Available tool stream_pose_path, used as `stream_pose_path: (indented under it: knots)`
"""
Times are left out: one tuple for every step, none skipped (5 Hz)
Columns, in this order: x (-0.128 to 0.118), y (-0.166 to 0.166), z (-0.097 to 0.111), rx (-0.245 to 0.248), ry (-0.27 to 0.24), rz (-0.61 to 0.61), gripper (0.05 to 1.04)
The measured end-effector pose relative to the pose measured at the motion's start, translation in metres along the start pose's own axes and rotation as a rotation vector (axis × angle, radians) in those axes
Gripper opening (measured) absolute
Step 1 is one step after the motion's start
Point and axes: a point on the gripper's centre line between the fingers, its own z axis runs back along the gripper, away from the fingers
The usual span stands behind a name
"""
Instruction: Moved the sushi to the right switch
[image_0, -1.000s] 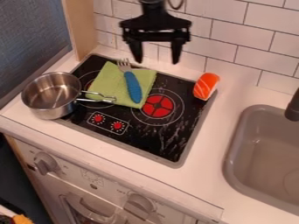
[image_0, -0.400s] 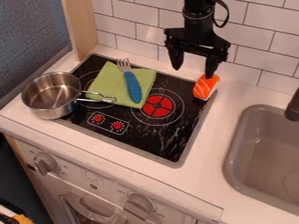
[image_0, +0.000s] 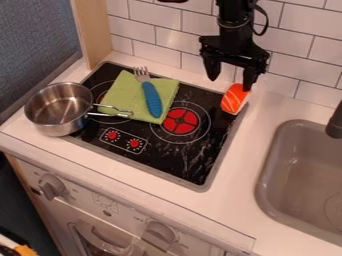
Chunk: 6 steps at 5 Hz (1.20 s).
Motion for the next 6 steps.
stream_pose_path:
  knots:
    - [0.001,-0.010,-0.013,-0.020,0.021,-0.043,1.001]
    - [0.001,-0.020,-0.013,-0.027,0.024,-0.067,1.001]
    - [-0.006,-0.026,-0.020,-0.022,0.067,-0.086,0.969]
    - [-0.010,-0.033,-0.021,-0.017,0.087,-0.092,0.670]
    - [-0.011,-0.033,-0.022,0.007,0.112,-0.098,0.566]
    - [-0.009,-0.033,-0.023,0.023,0.112,-0.099,0.566]
